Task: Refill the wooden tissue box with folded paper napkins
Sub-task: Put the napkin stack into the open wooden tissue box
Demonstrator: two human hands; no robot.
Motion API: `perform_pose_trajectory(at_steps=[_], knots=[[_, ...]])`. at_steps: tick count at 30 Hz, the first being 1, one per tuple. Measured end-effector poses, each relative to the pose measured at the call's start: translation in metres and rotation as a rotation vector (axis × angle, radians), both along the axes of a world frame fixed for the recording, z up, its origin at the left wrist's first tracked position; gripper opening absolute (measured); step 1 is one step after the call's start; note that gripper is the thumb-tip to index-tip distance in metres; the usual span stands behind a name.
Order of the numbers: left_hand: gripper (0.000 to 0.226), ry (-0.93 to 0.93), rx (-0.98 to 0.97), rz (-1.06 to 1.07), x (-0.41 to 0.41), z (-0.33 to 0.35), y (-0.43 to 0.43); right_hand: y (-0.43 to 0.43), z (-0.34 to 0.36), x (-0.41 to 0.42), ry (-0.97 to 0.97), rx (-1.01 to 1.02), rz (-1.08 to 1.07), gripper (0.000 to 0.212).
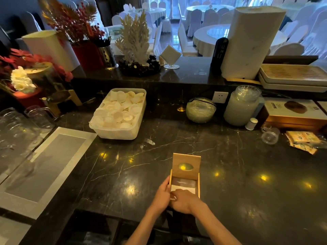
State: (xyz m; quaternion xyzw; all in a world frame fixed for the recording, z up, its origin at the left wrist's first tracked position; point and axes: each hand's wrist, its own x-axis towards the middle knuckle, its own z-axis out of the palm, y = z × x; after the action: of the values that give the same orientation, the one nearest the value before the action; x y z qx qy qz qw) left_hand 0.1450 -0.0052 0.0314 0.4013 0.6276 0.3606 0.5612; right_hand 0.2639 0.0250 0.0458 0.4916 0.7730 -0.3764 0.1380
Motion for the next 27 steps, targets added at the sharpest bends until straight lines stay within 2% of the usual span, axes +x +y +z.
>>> perform_pose_trajectory(at_steps=[2,8,13,16,27], knots=[[0.040,-0.008,0.000,-0.004,0.000,-0.001,0.000,-0.002,0.000,0.002,-0.069,-0.016,0.063,0.055],[0.041,0.012,-0.010,-0.011,0.000,-0.003,0.001,-0.009,-0.010,-0.002,-0.189,0.167,0.089,0.053],[0.044,0.034,-0.026,-0.011,-0.001,-0.007,0.001,-0.004,-0.011,-0.001,-0.147,0.129,0.052,0.051],[0.041,0.030,-0.015,-0.017,0.000,-0.006,0.001,-0.008,-0.010,0.001,-0.197,0.134,0.091,0.055],[0.039,0.064,0.002,-0.019,0.001,-0.001,0.001,-0.025,-0.003,0.002,-0.187,0.216,0.048,0.038]])
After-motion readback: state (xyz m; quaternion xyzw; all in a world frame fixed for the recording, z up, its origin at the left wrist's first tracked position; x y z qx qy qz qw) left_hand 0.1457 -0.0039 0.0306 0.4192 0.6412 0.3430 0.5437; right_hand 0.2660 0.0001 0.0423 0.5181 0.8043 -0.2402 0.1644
